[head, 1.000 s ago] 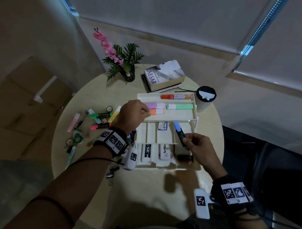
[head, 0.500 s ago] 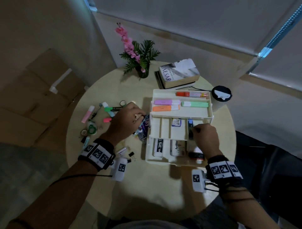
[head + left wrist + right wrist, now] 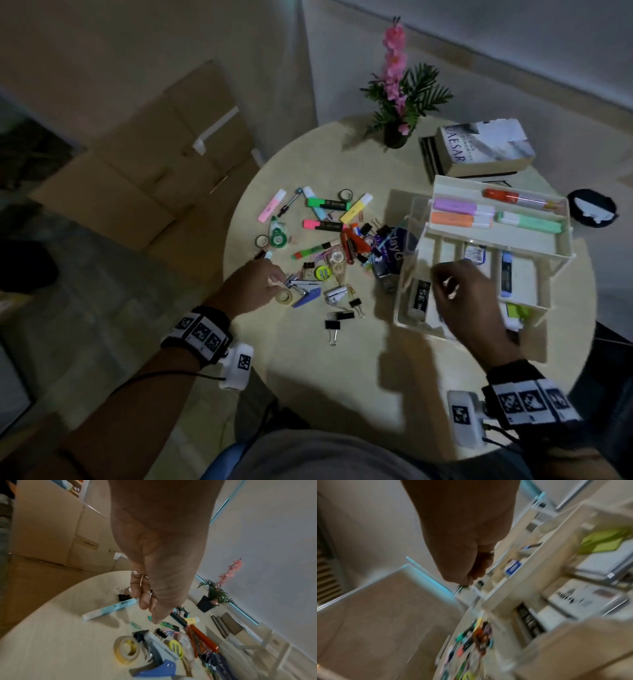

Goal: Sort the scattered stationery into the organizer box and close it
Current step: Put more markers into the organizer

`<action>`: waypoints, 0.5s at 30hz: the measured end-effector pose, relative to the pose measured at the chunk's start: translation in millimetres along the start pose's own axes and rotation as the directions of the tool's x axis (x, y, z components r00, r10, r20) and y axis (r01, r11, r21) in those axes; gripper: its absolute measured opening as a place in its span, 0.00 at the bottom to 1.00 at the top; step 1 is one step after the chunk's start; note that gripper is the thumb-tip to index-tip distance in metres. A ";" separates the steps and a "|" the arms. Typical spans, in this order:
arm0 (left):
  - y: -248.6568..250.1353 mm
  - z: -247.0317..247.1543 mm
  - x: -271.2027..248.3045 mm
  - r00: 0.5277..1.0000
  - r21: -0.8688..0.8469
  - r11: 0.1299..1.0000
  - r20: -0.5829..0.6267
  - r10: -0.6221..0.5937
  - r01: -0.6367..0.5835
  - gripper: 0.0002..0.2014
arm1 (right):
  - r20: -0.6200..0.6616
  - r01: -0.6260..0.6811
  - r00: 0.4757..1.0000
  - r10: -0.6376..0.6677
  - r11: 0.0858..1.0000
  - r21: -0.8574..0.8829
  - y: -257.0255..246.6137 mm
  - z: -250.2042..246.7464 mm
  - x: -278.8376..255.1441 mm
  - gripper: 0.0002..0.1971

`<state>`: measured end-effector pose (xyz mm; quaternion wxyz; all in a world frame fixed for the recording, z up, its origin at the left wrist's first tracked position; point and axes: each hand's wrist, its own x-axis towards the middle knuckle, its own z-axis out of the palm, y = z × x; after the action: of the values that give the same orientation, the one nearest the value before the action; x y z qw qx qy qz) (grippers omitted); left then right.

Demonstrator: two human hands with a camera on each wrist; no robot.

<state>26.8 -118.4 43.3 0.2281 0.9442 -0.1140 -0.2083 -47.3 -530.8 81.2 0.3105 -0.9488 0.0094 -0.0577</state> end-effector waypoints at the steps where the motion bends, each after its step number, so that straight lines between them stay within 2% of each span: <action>1: -6.3 3.6 -3.1 1.000 -0.008 1.000 0.010 0.015 -0.015 0.11 | 0.080 0.055 0.995 -0.056 0.998 0.011 -18.5 12.4 -0.7 0.06; 3: -15.4 10.0 -6.4 0.999 -0.005 1.000 0.042 0.031 -0.031 0.11 | 0.240 0.130 0.962 -0.128 0.992 0.007 -47.0 44.1 -1.4 0.07; 5: -23.8 15.5 -5.9 0.998 -0.014 0.999 0.059 0.032 -0.031 0.11 | 0.366 0.144 0.922 -0.124 0.989 -0.027 -66.6 79.2 -0.5 0.11; 8: -25.9 21.6 -2.5 0.997 0.001 0.999 0.059 0.050 -0.050 0.14 | 0.527 0.145 0.849 -0.036 0.975 -0.167 -87.6 125.1 3.9 0.27; 10: -22.1 27.1 -0.5 0.992 0.084 0.990 0.059 0.111 -0.116 0.18 | 0.568 0.137 0.823 0.016 0.965 -0.225 -100.6 145.1 6.2 0.31; 13: -13.6 35.9 4.2 0.963 0.209 0.941 0.093 0.253 -0.267 0.23 | 0.538 0.064 0.841 0.056 0.977 -0.201 -113.5 163.3 4.5 0.24; 15: -7.1 40.8 9.2 0.944 0.305 0.893 0.132 0.304 -0.330 0.24 | 0.499 0.010 0.863 0.076 0.986 -0.168 -118.5 168.5 3.5 0.20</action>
<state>17.6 -130.7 3.8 0.0965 0.9282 -0.3081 -0.1848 -26.5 -336.3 16.6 0.2239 -0.9529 -0.0508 0.1981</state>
